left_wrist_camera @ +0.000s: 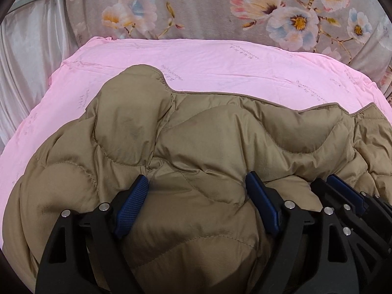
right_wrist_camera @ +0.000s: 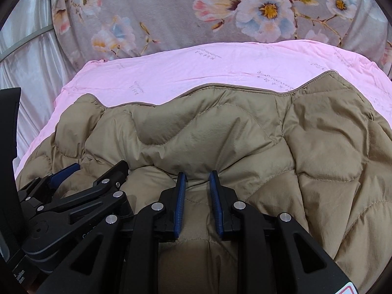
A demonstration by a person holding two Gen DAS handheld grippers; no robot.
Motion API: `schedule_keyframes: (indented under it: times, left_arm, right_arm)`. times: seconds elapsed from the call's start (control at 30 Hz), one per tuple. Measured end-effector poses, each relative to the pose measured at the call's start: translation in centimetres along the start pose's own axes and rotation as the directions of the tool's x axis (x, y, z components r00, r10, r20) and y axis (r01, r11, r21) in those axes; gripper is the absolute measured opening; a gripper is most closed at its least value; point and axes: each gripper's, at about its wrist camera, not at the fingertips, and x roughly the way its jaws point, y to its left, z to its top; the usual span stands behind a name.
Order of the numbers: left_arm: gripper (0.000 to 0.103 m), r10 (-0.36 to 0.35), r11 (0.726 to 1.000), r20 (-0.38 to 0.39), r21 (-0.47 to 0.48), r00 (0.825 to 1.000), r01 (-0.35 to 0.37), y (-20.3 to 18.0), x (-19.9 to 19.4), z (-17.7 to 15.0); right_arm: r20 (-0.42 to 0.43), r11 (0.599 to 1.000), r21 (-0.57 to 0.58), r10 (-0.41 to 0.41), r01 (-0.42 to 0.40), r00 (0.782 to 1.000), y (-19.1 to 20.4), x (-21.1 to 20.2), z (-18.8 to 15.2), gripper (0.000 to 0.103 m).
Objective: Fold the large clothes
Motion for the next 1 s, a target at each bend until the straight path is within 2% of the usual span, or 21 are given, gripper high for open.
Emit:
schedule_keyframes:
  times: [0.27, 0.37, 0.43, 0.57, 0.7, 0.83, 1.0]
  left_arm:
    - [0.080, 0.001, 1.000, -0.003, 0.002, 1.000, -0.001, 0.0, 0.0, 0.0]
    - [0.079, -0.042, 0.999, -0.034, -0.017, 0.999, 0.041, 0.8, -0.4, 0.5]
    - [0.079, -0.070, 0.996, -0.038, -0.062, 0.997, 0.068, 2.0, -1.2, 1.4]
    - [0.079, -0.032, 0.997, 0.000, -0.069, 0.999, 0.032, 2.9, -2.1, 3.9]
    - [0.080, 0.035, 0.999, -0.053, -0.017, 0.998, -0.036, 2.4, 0.6, 4.5]
    - [0.085, 0.077, 0.997, -0.018, 0.014, 0.997, -0.076, 1.7, 1.3, 3.5]
    - [0.088, 0.074, 0.997, -0.006, 0.006, 0.997, -0.074, 1.6, 1.9, 3.0]
  right_arm:
    - [0.001, 1.000, 0.002, -0.001, 0.001, 1.000, 0.0, 0.2, -0.2, 0.021]
    - [-0.010, 1.000, 0.004, 0.003, -0.003, 1.000, 0.1, -0.1, 0.1, 0.021]
    - [-0.005, 0.999, 0.023, 0.027, -0.027, 1.000, 0.1, -0.9, 0.9, 0.021]
    - [0.033, 0.998, 0.048, 0.043, -0.045, 0.999, 0.5, -1.5, 3.8, 0.021]
    - [0.018, 0.997, 0.063, 0.044, -0.045, 0.999, 1.2, 0.6, 6.1, 0.022]
    - [-0.060, 0.996, 0.084, 0.034, -0.029, 0.998, 0.9, 3.9, 6.1, 0.022]
    - [-0.065, 0.987, 0.145, 0.084, -0.074, 0.994, -0.1, 5.0, 5.3, 0.020]
